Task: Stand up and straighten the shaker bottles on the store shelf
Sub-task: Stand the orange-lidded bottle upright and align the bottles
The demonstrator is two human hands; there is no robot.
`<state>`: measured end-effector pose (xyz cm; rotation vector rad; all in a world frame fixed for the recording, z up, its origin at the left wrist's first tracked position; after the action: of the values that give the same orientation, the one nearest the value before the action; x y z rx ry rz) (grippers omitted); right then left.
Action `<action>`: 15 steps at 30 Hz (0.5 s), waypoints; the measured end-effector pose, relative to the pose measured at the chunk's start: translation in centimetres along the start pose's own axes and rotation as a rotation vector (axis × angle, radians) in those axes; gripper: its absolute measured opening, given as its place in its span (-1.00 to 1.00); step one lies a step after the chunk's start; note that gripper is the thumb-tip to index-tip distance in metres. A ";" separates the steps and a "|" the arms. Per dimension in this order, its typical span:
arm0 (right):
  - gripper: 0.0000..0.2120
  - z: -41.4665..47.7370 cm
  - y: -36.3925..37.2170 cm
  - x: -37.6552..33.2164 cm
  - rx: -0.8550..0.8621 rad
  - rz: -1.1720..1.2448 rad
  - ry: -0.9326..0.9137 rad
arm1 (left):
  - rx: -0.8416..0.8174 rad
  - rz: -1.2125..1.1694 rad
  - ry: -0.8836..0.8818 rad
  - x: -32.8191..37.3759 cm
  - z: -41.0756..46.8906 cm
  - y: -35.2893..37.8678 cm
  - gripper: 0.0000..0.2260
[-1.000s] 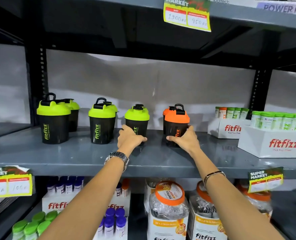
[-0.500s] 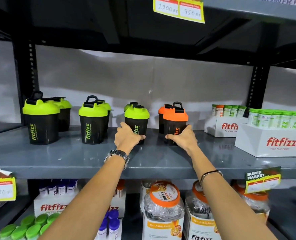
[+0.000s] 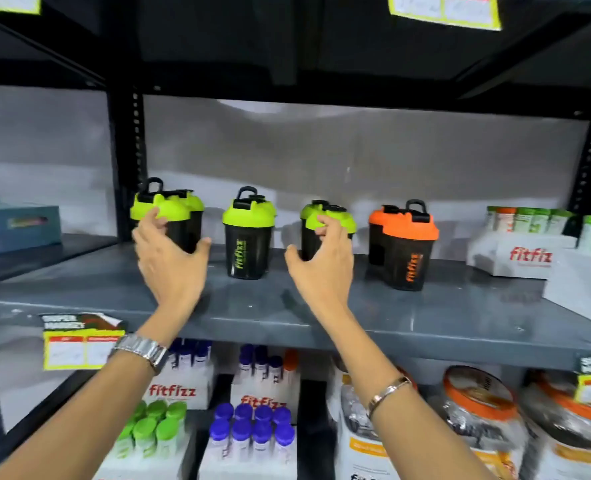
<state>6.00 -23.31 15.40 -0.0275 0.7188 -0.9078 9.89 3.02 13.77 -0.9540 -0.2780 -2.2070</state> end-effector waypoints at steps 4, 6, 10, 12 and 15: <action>-0.34 0.4 6.6 0.4 -0.260 -0.016 0.146 | -0.147 0.242 -0.247 -5.8 3.4 -1.1 -0.01; -0.22 0.6 9.2 1.9 -0.409 -0.018 0.269 | -0.287 0.250 -0.312 -7.8 4.0 0.0 0.02; 0.02 0.9 13.1 2.7 -0.607 0.007 0.409 | -0.434 0.156 -0.349 -10.3 5.2 1.7 -0.10; 0.02 1.3 13.8 2.5 -0.605 0.019 0.425 | -0.432 0.167 -0.301 -10.0 5.6 2.1 -0.19; -0.09 1.6 14.1 2.2 -0.558 0.011 0.421 | -0.429 0.234 -0.257 -9.7 5.8 2.4 -0.26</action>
<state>17.85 -16.45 10.96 -0.3332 1.3489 -0.6832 19.38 8.88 10.86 -1.4277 0.1948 -1.9617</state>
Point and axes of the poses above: each hand's wrist, its own z-axis towards the middle knuckle, its own y-axis out of the palm, x = y × z, the point moved 10 cm from there along z, towards the middle knuckle, and after that the axes turned 8 degrees about -x, right-handed, at the moved point
